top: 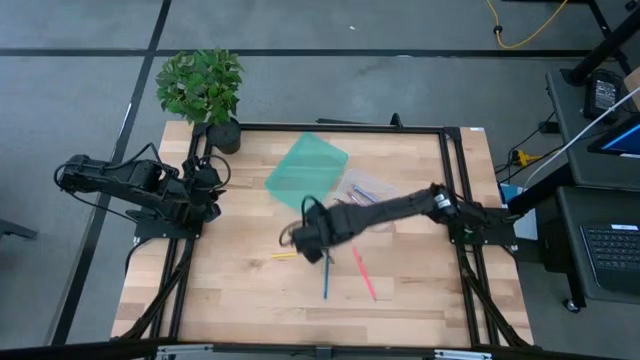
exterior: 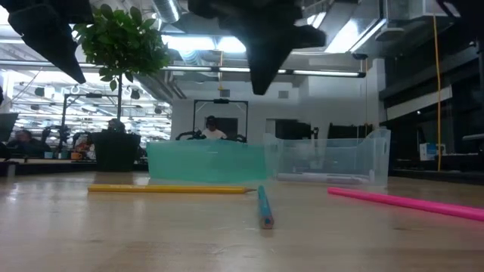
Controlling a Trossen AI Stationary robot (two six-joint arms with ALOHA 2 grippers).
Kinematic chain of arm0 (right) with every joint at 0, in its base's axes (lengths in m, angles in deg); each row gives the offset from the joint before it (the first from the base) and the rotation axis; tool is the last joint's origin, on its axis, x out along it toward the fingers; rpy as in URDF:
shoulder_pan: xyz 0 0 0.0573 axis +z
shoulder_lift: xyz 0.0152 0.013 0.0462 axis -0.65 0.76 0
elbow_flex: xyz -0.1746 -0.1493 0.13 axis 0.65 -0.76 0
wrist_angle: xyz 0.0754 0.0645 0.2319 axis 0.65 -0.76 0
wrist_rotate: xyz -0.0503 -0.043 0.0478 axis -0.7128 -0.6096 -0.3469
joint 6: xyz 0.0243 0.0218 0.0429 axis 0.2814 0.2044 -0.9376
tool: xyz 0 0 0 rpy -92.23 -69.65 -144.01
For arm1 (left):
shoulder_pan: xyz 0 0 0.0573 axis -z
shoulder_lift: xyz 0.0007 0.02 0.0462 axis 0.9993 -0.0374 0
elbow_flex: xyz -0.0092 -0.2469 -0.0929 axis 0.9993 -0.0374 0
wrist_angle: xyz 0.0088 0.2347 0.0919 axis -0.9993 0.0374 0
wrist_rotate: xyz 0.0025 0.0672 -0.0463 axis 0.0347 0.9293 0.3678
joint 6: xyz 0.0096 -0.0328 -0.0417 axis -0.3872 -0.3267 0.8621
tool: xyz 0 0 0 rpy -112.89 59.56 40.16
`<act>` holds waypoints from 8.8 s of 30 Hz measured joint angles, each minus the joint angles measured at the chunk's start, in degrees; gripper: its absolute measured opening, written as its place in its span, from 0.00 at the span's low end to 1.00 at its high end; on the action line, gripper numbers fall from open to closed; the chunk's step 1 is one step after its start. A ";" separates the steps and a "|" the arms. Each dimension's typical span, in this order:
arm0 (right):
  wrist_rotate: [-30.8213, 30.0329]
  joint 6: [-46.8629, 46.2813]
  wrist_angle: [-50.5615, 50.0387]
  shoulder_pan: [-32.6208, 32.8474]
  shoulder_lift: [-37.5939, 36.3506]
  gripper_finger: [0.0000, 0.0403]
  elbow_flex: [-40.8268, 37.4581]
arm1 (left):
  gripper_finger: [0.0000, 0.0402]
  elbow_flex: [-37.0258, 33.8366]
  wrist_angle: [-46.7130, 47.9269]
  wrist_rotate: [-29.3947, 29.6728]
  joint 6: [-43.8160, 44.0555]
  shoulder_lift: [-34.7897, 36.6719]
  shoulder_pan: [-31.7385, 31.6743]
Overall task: Sort pens & pencils
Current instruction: Put the black pencil into the blue bin, then put the yellow pencil into the blue bin
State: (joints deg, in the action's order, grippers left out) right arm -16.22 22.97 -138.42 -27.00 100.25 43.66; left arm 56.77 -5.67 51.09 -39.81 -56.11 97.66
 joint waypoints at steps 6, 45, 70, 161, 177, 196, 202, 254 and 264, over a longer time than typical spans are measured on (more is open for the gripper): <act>-0.74 8.68 0.78 -6.80 0.00 0.00 1.80 | 0.29 0.00 0.00 0.00 0.00 0.00 -0.02; 16.30 11.07 20.42 -2.08 9.74 0.29 1.75 | 0.29 -4.44 -0.09 -1.49 1.31 0.00 0.00; 20.40 15.21 25.62 -5.38 11.38 0.31 -4.06 | 0.29 -4.42 -0.11 -1.53 1.28 0.00 -0.02; 23.60 15.86 40.70 -6.34 10.71 0.07 -13.39 | 0.29 -4.37 -0.12 -1.53 1.27 0.00 -0.01; 21.08 20.90 33.09 -6.17 11.49 0.05 0.30 | 0.29 -4.37 -0.11 -1.53 1.27 -0.02 -0.01; 7.54 40.13 11.73 -16.70 6.32 0.05 8.69 | 0.29 -4.37 -0.55 -1.57 1.49 -0.02 0.00; 5.30 50.71 9.10 -21.11 6.32 0.05 8.68 | 0.29 -4.37 -0.57 -1.57 1.63 -0.02 0.00; 1.18 81.74 28.58 -24.83 7.39 0.31 -2.29 | 0.29 -4.37 -6.82 -3.17 1.29 -0.01 -0.02; 2.19 72.13 14.52 -16.84 7.25 0.31 8.92 | 0.29 -4.37 -6.73 -3.26 1.33 -0.02 -0.02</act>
State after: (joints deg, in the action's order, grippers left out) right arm -14.03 95.10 -123.89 -43.83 107.50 52.58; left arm 52.40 -12.40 47.83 -38.48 -56.13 97.64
